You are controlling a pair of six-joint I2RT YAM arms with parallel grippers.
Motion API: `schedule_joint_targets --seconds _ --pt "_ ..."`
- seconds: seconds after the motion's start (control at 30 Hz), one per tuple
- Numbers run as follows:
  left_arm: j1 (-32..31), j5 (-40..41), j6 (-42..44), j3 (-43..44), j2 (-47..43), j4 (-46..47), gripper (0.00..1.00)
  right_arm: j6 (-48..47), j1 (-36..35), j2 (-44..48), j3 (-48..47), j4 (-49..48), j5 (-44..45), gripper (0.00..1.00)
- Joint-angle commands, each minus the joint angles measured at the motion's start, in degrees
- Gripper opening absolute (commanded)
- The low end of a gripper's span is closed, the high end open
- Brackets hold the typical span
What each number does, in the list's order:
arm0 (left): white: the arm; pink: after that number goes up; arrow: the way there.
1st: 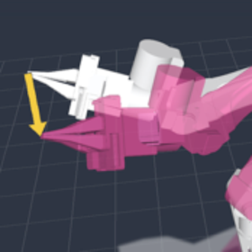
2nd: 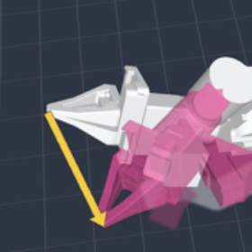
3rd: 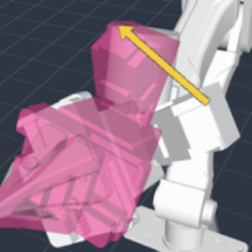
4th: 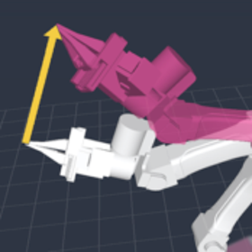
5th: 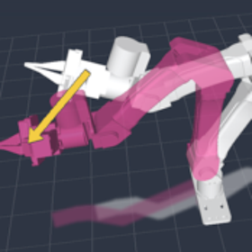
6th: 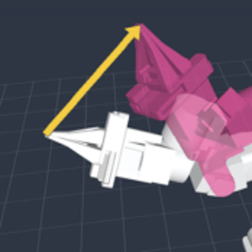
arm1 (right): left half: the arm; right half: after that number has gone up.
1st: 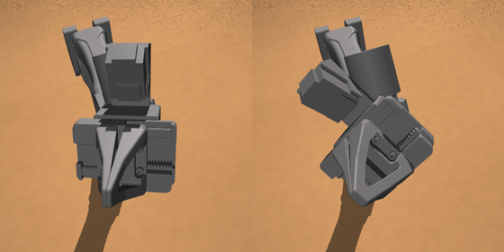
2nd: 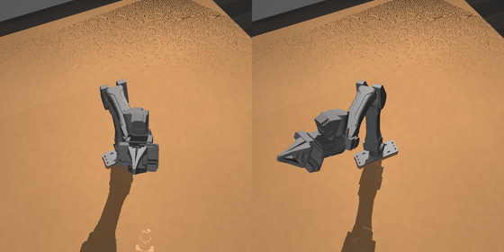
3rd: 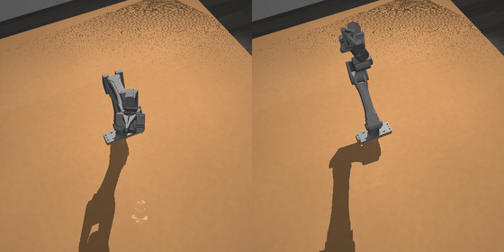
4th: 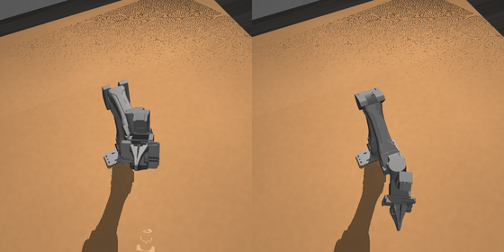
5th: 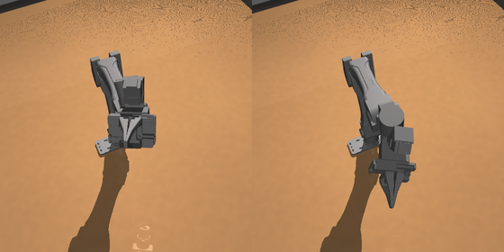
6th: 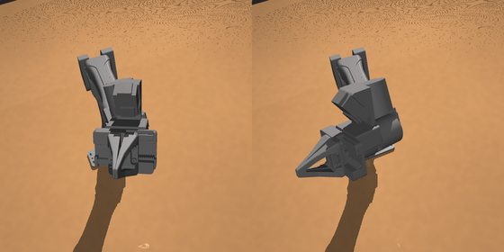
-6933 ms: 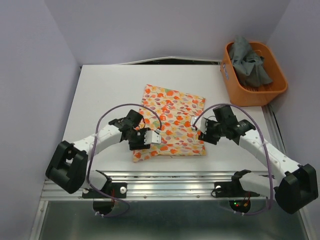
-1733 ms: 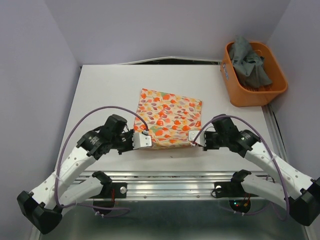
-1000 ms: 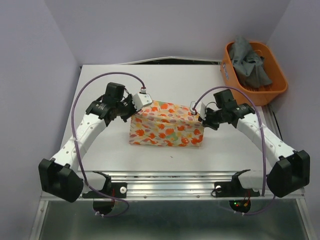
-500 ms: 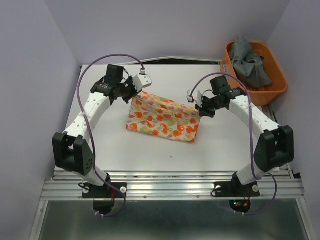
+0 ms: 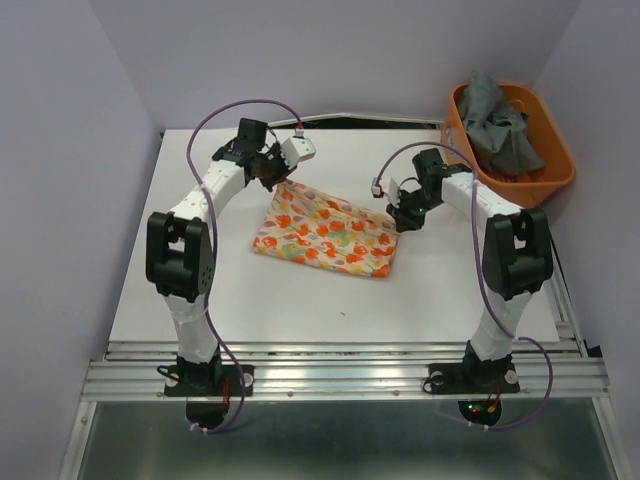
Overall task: Fold and stack the skirts
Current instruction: Fold the skirt
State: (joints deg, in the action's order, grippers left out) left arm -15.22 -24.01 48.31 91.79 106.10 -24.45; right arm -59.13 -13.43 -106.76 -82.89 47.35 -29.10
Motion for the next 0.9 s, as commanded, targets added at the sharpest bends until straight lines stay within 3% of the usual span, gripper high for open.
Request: schedule_joint_targets --seconds 0.0,0.07,0.13,0.17,0.2,0.27,0.3,0.47,0.5,0.53,0.73,0.87 --pt "0.63 0.36 -2.43 5.14 4.97 5.02 0.0 0.24 2.44 -3.01 -3.85 0.55 -1.13 0.18" --pt "0.72 1.5 -2.96 6.03 7.09 7.55 0.06 2.0 2.97 -4.06 -4.82 -0.5 -1.04 0.32" --pt "0.9 3.09 -4.62 6.82 9.29 11.15 0.21 4.02 3.49 -5.3 -6.57 -1.38 -1.22 0.38" --pt "0.9 4.57 -5.42 7.09 9.73 12.57 0.28 6.55 3.5 -5.47 -7.1 -2.52 -1.05 0.51" --pt "0.9 5.37 -6.82 7.35 10.08 14.41 0.36 7.97 3.5 -5.91 -7.63 -3.22 -1.04 0.55" --pt "0.99 5.9 -9.8 8.66 10.53 15.57 0.43 10.95 3.5 -6.44 -10.43 -3.58 -1.48 0.63" --pt "0.99 7.38 -11.12 9.11 9.48 16.18 0.56 14.19 3.5 -7.14 -11.49 -3.58 -2.44 0.64" --pt "1.51 9.25 -17.19 5.78 1.67 12.95 0.58 25.96 3.5 -9.95 -17.12 -4.11 -7.1 0.68" --pt "1.77 8.03 -19.29 2.2 -2.09 10.06 0.84 27.22 3.5 -10.74 -17.56 -4.37 -7.72 0.68" --pt "1.95 7.14 -20.35 -0.1 -4.57 9.16 0.91 28.19 3.5 -11.71 -18.18 -4.2 -8.51 0.68" --pt "3.35 0.55 -29.32 -21.02 -21.78 4.51 0.83 29.6 3.5 -19.71 -20.65 -1.21 -9.66 0.66" --pt "3.62 -0.51 -30.81 -27.09 -26.46 0.99 0.67 30.66 3.5 -20.51 -17.32 -0.51 -10.97 0.55"
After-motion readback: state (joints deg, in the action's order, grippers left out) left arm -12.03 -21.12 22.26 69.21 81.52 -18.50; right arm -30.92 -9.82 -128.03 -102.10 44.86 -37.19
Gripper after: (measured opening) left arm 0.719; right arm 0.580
